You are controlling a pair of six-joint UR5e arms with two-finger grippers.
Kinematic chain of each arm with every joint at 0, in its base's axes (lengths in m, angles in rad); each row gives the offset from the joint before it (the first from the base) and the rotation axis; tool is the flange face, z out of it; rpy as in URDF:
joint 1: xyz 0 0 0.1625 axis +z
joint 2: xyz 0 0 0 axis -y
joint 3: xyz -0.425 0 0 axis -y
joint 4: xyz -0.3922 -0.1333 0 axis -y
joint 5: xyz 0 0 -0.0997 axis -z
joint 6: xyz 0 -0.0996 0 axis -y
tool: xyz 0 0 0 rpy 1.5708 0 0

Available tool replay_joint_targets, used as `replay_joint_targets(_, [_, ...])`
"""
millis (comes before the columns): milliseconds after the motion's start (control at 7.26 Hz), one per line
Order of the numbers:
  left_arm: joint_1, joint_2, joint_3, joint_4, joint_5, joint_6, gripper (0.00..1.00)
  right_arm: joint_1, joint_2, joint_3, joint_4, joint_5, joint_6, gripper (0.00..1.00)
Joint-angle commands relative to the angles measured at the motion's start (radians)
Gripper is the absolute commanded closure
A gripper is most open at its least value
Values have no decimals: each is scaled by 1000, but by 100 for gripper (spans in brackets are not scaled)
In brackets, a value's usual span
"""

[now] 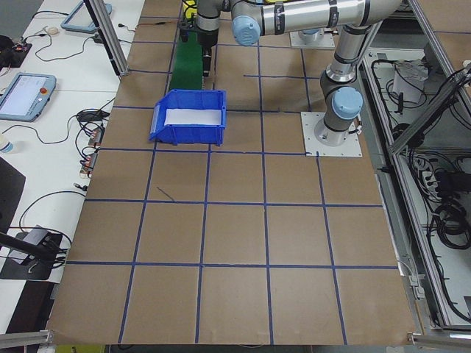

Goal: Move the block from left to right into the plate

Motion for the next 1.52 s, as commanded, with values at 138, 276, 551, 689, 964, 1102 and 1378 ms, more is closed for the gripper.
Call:
replay_joint_targets(138, [0,0,0,0,1,0,0,2,68,-4,-156,-11,-17,11])
replay_joint_targets(276, [0,0,0,0,1,0,0,2,78,-4,-200,-50,-16,28])
replay_joint_targets(551, [0,0,0,0,4,0,0,0,63,0,-172,-98,-34,65])
replay_joint_targets(689, [0,0,0,0,6,0,0,-1,34,6,-117,-116,-50,71])
replay_joint_targets(964, [0,0,0,0,6,0,0,-21,-116,31,123,-170,-108,77])
replay_joint_targets(1102, [0,-2,0,0,4,0,0,-88,-179,84,185,-225,-113,77])
replay_joint_targets(1378, [-1,-3,0,0,0,0,0,-285,-259,186,189,-267,-302,76])
